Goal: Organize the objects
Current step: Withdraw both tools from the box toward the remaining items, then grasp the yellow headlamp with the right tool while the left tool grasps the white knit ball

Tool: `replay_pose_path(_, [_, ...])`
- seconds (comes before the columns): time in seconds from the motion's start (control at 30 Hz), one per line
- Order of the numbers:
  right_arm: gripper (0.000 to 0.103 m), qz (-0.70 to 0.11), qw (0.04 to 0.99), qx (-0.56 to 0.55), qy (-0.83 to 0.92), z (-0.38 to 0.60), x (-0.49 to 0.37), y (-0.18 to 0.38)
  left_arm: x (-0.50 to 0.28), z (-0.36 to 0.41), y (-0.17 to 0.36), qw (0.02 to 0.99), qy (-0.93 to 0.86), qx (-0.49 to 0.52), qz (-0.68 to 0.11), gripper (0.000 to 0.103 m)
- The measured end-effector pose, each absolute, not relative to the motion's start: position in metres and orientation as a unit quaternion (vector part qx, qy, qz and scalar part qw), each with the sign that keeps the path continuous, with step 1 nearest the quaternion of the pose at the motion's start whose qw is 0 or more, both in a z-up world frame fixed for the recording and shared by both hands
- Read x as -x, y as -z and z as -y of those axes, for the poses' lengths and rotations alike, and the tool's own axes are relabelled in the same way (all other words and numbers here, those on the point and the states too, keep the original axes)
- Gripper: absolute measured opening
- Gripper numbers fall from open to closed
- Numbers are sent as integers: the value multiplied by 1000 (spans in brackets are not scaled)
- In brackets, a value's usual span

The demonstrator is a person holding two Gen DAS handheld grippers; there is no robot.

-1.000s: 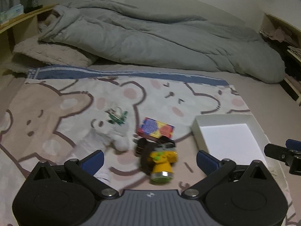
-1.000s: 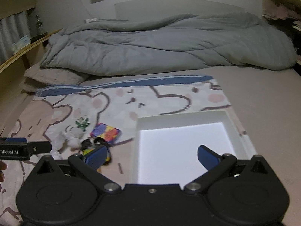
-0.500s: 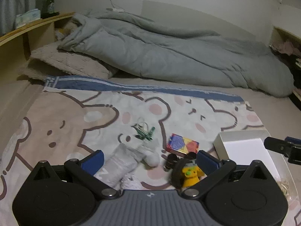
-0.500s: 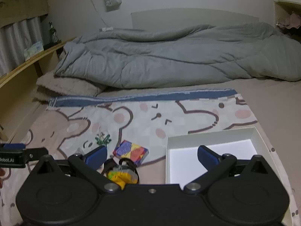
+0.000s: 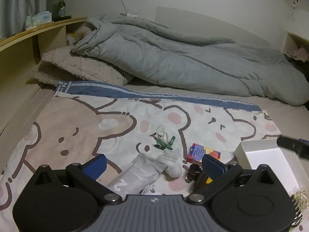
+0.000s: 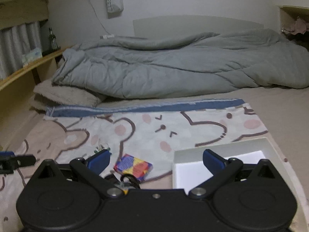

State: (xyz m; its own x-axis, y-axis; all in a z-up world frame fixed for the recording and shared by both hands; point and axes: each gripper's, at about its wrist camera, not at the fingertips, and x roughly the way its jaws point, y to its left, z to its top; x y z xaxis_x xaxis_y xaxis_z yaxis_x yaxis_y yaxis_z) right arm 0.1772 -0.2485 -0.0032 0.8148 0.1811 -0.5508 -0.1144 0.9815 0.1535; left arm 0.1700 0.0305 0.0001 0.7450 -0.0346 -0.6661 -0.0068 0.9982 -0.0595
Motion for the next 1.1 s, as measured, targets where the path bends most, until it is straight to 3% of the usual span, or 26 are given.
replay_pose_path(0.13, [103, -270, 957, -96, -54, 241, -183, 17, -173, -36, 11, 930, 19, 36, -365, 103])
replay_pose_path(0.37, [102, -357, 924, -102, -90, 222, -212, 46, -178, -45, 29, 923, 28, 32, -383, 103])
replay_pose_path(0.47, [73, -416, 897, -122, -86, 217, -223, 65, -182, -46, 37, 914, 30, 29, -403, 102])
replay_pose_path(0.53, [48, -456, 879, -115, -81, 209, -230, 77, -185, -46, 42, 911, 28, 24, -411, 100])
replay_pose_path(0.6, [38, -484, 865, -103, -88, 200, -233, 88, -189, -47, 46, 907, 29, 26, -419, 95])
replay_pose_path(0.87, [39, -522, 846, -20, -110, 160, -226, 102, -195, -47, 57, 895, 46, 41, -441, 94])
replay_pose_path(1.1, [43, -531, 841, -22, -102, 145, -235, 119, -196, -45, 70, 884, 52, 48, -461, 87])
